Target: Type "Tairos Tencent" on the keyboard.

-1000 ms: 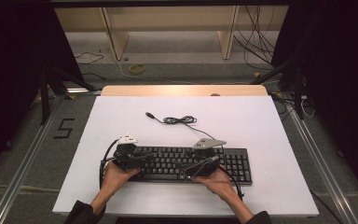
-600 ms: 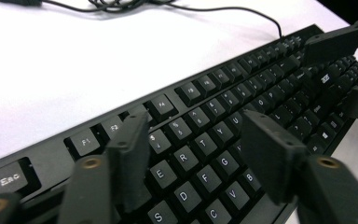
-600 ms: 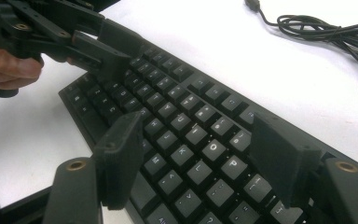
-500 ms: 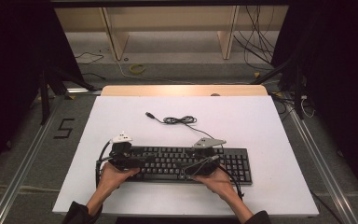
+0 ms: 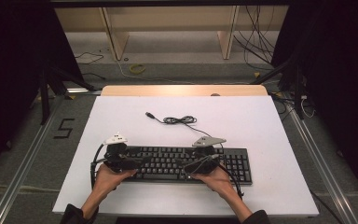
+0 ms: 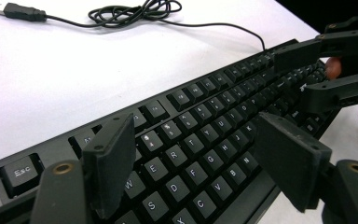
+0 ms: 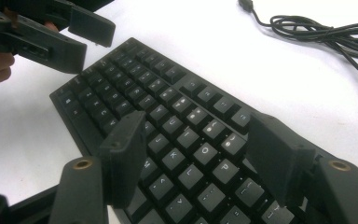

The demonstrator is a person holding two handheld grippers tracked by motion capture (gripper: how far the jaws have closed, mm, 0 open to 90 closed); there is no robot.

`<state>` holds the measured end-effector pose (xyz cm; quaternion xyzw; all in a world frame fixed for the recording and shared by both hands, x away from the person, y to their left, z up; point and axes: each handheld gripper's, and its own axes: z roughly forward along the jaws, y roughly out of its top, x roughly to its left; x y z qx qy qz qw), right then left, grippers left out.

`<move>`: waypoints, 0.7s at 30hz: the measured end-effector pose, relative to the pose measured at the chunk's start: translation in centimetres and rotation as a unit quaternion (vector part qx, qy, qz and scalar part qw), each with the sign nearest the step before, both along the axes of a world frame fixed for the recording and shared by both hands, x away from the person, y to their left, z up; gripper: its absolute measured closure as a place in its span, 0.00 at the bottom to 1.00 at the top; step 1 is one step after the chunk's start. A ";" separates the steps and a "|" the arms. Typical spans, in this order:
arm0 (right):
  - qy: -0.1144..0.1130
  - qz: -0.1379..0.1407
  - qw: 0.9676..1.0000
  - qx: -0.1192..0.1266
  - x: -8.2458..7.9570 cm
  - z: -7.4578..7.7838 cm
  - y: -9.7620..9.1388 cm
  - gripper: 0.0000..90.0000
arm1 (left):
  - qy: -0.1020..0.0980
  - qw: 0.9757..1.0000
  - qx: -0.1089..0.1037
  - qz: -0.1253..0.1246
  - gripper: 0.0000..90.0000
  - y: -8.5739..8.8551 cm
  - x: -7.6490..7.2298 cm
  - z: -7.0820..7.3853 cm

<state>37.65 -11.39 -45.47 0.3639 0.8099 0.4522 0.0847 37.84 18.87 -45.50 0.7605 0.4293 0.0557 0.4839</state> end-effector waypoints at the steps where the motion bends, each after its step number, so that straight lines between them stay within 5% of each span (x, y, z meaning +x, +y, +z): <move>1: 0.001 0.000 1.000 0.000 0.0 0.0 0.0 0.43 | 0.000 1.000 0.000 0.000 0.32 0.1 -0.1 0.0; 11: 0.001 -0.001 1.000 -0.008 0.3 -0.1 0.3 0.52 | 0.002 1.000 -0.001 -0.002 0.31 0.3 -0.5 0.1; 21: 0.008 -0.001 1.000 -0.021 0.7 -0.6 0.6 0.76 | 0.003 1.000 -0.001 0.001 0.31 0.7 -1.0 -0.1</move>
